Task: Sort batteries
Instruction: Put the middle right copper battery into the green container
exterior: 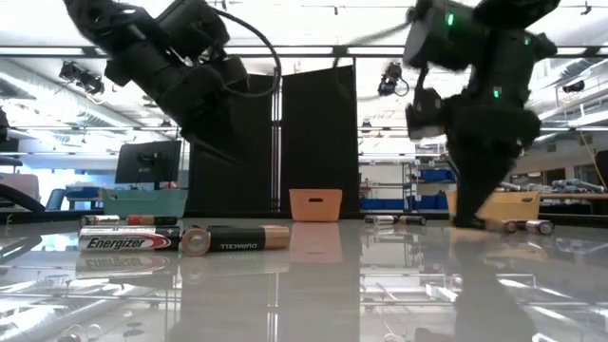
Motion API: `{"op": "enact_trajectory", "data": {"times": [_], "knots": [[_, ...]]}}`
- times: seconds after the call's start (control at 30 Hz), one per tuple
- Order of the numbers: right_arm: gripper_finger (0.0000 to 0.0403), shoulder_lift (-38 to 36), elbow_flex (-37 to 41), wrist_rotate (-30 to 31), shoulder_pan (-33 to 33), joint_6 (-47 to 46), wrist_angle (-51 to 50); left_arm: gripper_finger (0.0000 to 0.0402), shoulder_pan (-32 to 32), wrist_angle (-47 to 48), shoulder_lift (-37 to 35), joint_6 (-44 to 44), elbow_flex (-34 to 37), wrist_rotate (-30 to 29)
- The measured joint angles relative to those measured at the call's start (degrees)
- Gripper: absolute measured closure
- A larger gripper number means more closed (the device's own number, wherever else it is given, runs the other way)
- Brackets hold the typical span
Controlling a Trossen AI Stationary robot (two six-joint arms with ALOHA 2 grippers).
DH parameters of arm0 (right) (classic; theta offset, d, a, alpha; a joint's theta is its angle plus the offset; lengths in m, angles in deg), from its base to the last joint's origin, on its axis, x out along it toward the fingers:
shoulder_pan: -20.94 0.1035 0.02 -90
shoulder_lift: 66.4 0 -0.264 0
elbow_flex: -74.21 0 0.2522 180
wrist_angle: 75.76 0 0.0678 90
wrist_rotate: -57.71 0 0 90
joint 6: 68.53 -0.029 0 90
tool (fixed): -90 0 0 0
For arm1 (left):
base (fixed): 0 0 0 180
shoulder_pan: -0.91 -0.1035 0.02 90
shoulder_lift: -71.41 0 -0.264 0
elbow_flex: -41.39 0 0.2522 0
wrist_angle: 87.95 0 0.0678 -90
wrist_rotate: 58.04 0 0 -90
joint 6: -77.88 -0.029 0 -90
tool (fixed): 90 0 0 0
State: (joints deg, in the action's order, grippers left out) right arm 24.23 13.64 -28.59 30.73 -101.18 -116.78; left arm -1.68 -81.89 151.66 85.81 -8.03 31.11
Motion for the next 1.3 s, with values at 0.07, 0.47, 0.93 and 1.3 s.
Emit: {"op": "enact_trajectory", "data": {"times": [0.07, 0.47, 0.93, 1.3], "knots": [[0.0346, -1.93, 0.0, 0.61, 0.7, 0.91, 3.18, 0.0251, 0.07, -8.61, 0.0, 0.1, 2.72, 0.7], [0.0346, -10.15, -0.12, 14.29, 2.09, 21.63, 43.25, 0.0267, 0.12, -58.96, -0.04, 3.23, 15.15, 6.95], [0.0346, -10.1, -0.13, 14.32, 1.77, 33.69, 61.36, 0.0197, 0.9, -51.36, -0.02, 1.21, 4.0, 11.52], [0.0346, -10.1, -0.13, 14.27, 1.77, 35.46, 63.22, 0.019, 0.94, -45.11, 0.56, 0.2, -1.77, 12.58]]}}
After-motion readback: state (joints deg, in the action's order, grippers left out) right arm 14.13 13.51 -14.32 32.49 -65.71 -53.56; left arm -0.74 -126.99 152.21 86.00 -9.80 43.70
